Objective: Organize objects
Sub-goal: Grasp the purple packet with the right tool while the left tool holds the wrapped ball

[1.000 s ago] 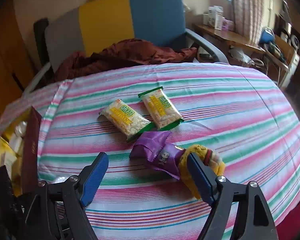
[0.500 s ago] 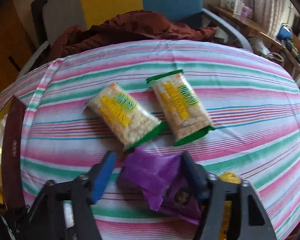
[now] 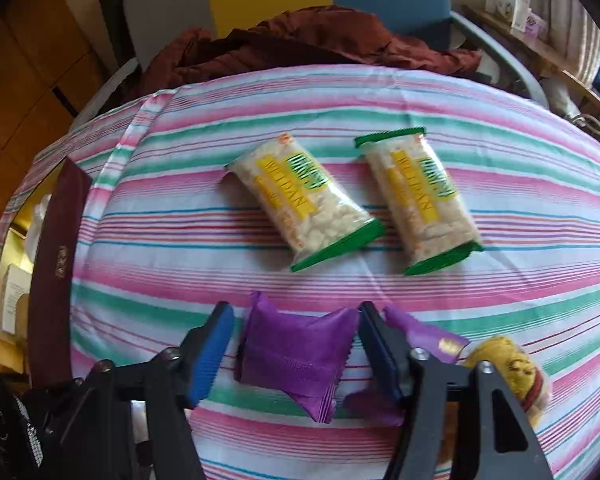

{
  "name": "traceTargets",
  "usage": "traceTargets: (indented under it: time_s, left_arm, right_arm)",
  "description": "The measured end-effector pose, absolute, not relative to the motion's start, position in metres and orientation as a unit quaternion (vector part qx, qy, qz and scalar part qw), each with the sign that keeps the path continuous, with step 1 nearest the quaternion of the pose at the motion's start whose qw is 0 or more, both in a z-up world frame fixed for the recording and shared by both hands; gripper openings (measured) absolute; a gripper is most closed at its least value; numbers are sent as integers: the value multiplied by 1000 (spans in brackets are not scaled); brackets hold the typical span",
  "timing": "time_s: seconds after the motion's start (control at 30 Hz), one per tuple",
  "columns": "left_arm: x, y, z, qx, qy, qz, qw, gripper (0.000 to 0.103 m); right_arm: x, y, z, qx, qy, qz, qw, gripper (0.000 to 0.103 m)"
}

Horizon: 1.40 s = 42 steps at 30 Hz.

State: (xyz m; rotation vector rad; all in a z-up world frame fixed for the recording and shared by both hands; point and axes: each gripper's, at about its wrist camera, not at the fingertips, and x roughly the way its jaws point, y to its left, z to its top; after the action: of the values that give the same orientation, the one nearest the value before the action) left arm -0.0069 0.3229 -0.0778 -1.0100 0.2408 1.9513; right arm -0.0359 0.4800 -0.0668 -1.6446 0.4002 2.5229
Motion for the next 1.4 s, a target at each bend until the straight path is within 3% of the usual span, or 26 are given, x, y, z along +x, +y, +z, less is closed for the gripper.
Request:
traceTargets:
  time_s: [0.37,0.43,0.47,0.53,0.97,1.4]
  left_arm:
    - [-7,322,-78,-407,98,790,448,26]
    - [-7,322,-78,-407,98,790,448,26]
    - [-7,322,-78,-407,98,790,448,26]
    - [-7,321,-78,-407,99,790,448,26]
    - [-1,319,-67,-418,116,789,435,23]
    - [9,241,13,-378,72,836,392,23]
  right_arm:
    - [-38,471,-77,-566,86,818,59,72]
    - [-37,469,-79,-569,78,817,58,63]
    - [-36,468,-78,-565,70,820,61,48]
    - [-35,471,-74,-559,84,823,55,42]
    - [-35,463,-50,-510,98,855,20,40]
    - [-32,443,-36,-495,85,865,2,40]
